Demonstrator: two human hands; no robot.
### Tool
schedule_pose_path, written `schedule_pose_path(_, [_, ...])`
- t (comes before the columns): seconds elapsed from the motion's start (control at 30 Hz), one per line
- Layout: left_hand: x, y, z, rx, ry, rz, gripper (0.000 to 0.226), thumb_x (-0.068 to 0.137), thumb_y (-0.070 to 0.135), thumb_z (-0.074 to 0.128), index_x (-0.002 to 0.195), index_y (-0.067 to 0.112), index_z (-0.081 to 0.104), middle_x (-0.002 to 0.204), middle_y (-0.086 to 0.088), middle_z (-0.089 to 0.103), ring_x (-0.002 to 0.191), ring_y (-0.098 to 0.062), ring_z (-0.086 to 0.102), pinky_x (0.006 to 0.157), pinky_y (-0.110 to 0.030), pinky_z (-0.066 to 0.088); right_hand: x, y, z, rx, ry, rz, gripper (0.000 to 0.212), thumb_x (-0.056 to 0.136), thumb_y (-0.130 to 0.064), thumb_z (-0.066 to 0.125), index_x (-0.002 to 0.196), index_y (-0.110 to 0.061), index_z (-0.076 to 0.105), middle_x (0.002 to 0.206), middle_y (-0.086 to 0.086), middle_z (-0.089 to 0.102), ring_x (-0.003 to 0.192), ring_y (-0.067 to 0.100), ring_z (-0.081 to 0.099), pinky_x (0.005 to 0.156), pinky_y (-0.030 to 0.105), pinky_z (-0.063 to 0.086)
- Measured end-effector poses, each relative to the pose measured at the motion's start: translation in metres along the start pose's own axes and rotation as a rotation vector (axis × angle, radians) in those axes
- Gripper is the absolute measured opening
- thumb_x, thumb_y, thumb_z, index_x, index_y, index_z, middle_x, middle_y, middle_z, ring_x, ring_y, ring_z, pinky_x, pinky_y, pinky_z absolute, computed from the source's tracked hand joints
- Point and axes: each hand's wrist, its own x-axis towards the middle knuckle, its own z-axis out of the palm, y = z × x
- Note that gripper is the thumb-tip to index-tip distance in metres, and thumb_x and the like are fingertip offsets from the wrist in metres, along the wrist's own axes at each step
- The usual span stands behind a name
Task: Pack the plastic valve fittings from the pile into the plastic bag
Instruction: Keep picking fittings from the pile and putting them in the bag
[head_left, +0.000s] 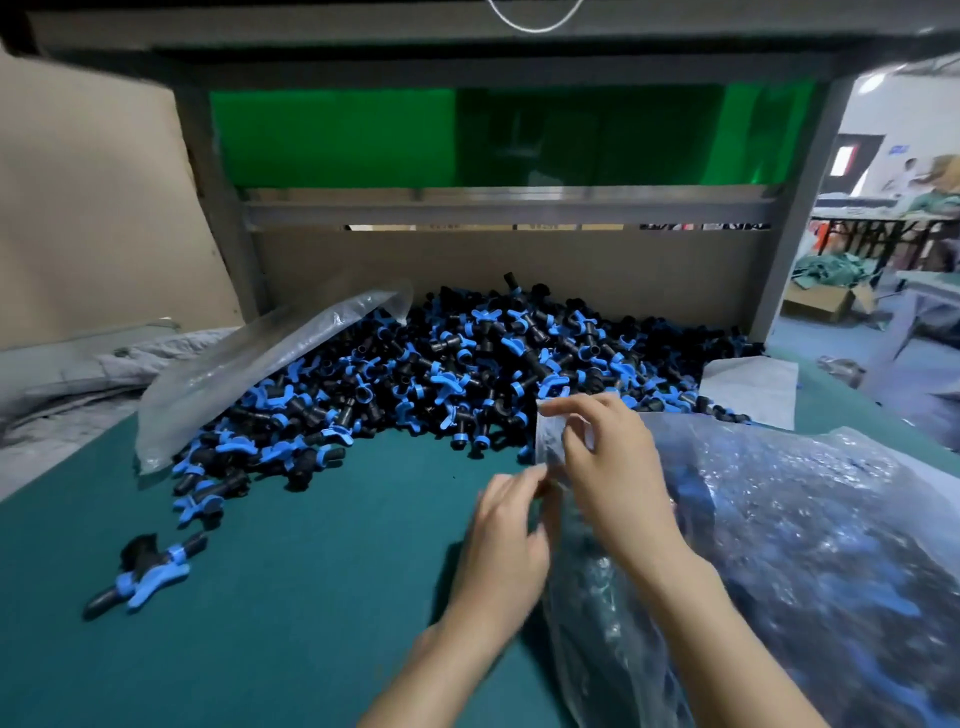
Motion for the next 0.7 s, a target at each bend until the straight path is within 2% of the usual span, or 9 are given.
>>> schedule_pose_path(0.1, [-0.008, -0.042, -0.043, 0.388, 0.166, -0.050, 0.027, 0.098, 0.028, 0.056, 0.124, 0.023, 0.061, 0.112, 0.006, 0.065, 0.109, -0.015, 0.052, 0.094, -0.028, 0.038, -0.016, 0.011, 0.016, -0.169, -0.012, -0.032, 0.028, 0.091, -0.006, 0.056, 0.105, -0.024, 0.073, 0.104, -0.002, 0.055, 0.098, 0.026, 0.051, 0.086, 0.039, 0.044])
schedule_pose_path(0.2, [-0.014, -0.084, -0.091, 0.669, 0.271, -0.314, 0.038, 0.098, 0.029, 0.053, 0.134, 0.016, 0.053, 0.125, -0.003, 0.061, 0.119, -0.025, 0.048, 0.099, -0.038, 0.035, -0.030, 0.021, 0.026, -0.265, -0.017, -0.018, 0.024, 0.091, -0.008, 0.060, 0.105, -0.023, 0.073, 0.109, 0.001, 0.056, 0.096, 0.026, 0.049, 0.082, 0.040, 0.043])
schedule_pose_path(0.3, [-0.004, -0.102, -0.105, 0.729, 0.330, -0.447, 0.047, 0.098, 0.033, 0.052, 0.139, 0.012, 0.047, 0.132, -0.010, 0.057, 0.122, -0.031, 0.047, 0.098, -0.043, 0.036, -0.038, 0.027, 0.032, -0.334, -0.041, 0.008, 0.025, 0.088, -0.007, 0.062, 0.106, -0.022, 0.072, 0.112, 0.004, 0.057, 0.098, 0.028, 0.050, 0.081, 0.042, 0.044])
schedule_pose_path(0.43, [0.019, -0.119, -0.109, 0.761, 0.301, -0.598, 0.056, 0.099, 0.041, 0.048, 0.141, 0.006, 0.038, 0.136, -0.015, 0.053, 0.126, -0.033, 0.046, 0.100, -0.046, 0.035, -0.040, 0.031, 0.035, -0.378, -0.050, 0.030, 0.022, 0.090, -0.014, 0.062, 0.108, -0.023, 0.070, 0.113, 0.003, 0.056, 0.101, 0.027, 0.049, 0.084, 0.042, 0.043])
schedule_pose_path(0.7, [0.048, -0.136, -0.114, 0.821, 0.292, -0.647, 0.037, 0.100, 0.035, 0.048, 0.127, 0.009, 0.047, 0.124, -0.015, 0.057, 0.112, -0.033, 0.056, 0.094, -0.047, 0.041, -0.042, 0.037, 0.036, -0.388, -0.058, 0.050, 0.023, 0.092, -0.017, 0.059, 0.112, -0.023, 0.068, 0.119, 0.004, 0.053, 0.109, 0.026, 0.046, 0.092, 0.042, 0.041])
